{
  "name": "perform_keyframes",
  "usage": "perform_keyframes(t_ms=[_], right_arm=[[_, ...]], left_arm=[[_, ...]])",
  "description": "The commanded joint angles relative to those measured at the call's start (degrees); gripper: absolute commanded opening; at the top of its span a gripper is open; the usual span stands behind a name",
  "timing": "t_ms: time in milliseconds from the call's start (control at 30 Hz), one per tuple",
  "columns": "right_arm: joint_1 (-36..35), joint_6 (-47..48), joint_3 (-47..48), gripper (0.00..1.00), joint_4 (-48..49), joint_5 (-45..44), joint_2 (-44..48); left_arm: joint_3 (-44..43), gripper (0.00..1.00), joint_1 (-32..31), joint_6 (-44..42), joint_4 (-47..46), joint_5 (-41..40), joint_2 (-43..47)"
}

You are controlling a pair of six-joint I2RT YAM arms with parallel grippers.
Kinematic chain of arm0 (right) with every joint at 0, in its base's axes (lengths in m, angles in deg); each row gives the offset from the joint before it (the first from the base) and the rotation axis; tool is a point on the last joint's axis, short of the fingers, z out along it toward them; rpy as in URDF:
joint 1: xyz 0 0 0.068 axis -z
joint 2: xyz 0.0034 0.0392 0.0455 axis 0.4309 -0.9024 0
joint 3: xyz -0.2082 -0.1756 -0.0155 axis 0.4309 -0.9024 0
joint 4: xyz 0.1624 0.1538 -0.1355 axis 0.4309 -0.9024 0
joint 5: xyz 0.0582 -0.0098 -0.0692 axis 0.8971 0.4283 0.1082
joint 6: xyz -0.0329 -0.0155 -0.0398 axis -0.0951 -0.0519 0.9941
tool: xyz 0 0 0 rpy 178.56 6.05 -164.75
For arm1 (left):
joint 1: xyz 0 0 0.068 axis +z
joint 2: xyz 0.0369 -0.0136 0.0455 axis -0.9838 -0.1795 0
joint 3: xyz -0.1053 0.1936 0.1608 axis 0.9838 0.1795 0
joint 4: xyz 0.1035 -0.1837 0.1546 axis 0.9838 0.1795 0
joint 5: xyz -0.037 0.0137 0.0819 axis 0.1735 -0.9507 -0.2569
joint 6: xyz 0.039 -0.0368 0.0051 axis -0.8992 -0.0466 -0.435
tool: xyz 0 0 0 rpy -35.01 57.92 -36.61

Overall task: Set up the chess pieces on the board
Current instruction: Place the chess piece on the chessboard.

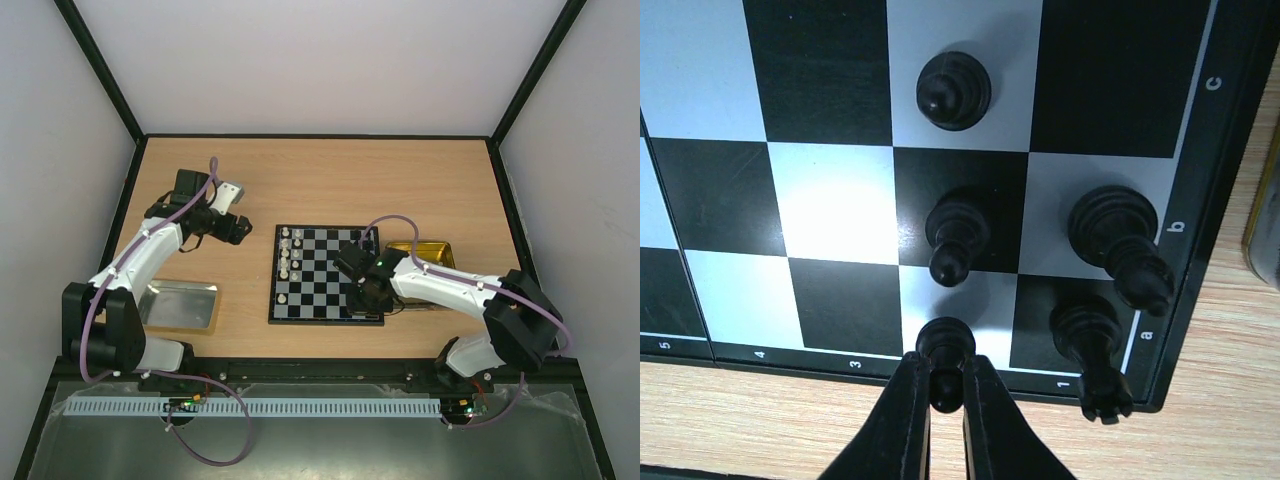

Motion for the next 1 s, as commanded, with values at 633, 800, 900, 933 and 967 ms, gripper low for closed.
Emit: perform_keyframes(t_ms=[633,800,900,933,967], right_arm=[[-0.42,0.97,0.06,0.13,0.27,-0.3,-1.44],[-0.42,0.9,1.25,0.15,-0.2,-0.35,-1.14],[-0.42,1.02,2.3,0.16,-1.08,-0.47,-0.92],[-0.44,1.05,2.69,0.16,-1.37,-0.5,-0.83],[-0.42,1.14,3.09,0.16,-1.64,-0.6,-0.75]], left_arm=[[0.32,0.87,0.3,-0.07,0.62,0.15,1.24],[0.34,0.87,0.3,-0.09,0.53,0.13,1.14],[0.26,0.87,0.3,-0.14,0.62,0.06,1.2],[0.24,0.87,0.3,-0.15,0.62,0.18,1.29],[0.17,0.87,0.3,-0.09,0.62,0.23,1.29]])
